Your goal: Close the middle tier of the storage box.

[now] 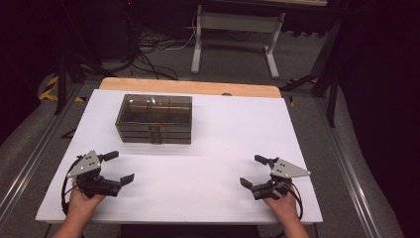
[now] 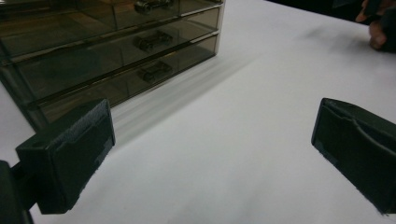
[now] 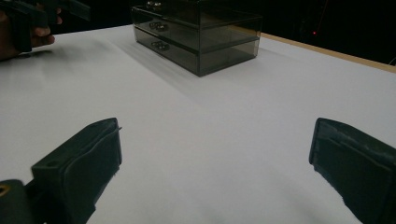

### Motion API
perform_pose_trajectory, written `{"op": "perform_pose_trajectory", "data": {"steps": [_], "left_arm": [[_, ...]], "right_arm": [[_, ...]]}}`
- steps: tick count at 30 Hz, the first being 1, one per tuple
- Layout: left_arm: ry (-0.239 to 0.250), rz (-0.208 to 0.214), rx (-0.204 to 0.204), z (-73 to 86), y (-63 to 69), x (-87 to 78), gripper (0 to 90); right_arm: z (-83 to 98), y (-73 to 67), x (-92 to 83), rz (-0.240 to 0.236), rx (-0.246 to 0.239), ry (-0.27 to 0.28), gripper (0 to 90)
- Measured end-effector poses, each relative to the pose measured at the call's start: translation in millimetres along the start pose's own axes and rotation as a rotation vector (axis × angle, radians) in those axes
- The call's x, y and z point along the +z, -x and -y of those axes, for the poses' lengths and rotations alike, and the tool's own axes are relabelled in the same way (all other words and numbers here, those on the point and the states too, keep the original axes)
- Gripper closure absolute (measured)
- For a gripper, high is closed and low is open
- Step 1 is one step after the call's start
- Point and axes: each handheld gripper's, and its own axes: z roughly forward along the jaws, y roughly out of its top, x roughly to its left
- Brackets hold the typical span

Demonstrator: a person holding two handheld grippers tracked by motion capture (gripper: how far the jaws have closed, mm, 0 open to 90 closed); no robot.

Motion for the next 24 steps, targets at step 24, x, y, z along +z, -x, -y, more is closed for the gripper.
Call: {"op": "perform_pose_trajectory", "data": {"steps": [24], "left_arm": [[-0.005,-0.018,-0.038,4.0,-5.1,-3.2,0.5]], "right_arm": [[-0.2,-1.5,-0.2,-0.008,-0.015,0.001,2.8]]}}
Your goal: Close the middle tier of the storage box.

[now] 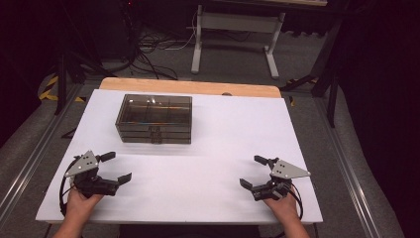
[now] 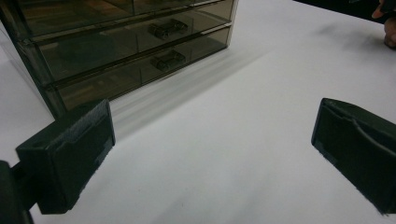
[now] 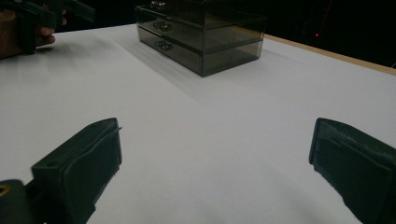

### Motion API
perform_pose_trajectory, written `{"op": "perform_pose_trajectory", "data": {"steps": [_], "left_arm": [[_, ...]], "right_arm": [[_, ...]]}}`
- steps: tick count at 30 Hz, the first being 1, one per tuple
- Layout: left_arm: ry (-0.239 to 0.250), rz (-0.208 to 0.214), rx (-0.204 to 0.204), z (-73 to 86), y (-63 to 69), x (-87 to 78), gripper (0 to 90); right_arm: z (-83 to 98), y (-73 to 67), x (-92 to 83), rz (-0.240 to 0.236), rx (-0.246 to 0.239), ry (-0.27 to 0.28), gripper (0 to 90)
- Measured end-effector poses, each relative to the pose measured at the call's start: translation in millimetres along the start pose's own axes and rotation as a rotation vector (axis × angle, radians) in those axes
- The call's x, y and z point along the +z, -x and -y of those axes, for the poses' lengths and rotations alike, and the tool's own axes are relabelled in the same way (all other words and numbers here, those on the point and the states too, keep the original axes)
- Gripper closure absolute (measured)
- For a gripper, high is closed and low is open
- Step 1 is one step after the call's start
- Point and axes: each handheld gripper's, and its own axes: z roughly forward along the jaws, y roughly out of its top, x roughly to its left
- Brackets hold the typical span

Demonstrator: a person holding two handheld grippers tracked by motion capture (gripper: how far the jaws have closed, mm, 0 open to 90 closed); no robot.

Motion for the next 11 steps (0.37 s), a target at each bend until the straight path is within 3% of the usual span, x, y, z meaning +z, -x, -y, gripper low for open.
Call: {"op": "perform_pose_trajectory", "data": {"steps": [11], "left_arm": [[-0.01,-0.036,0.014,-0.1,1.5,1.6,0.5]], "right_arm": [[0.0,-0.1,0.0,0.001,-0.002,-0.001,2.8]]}}
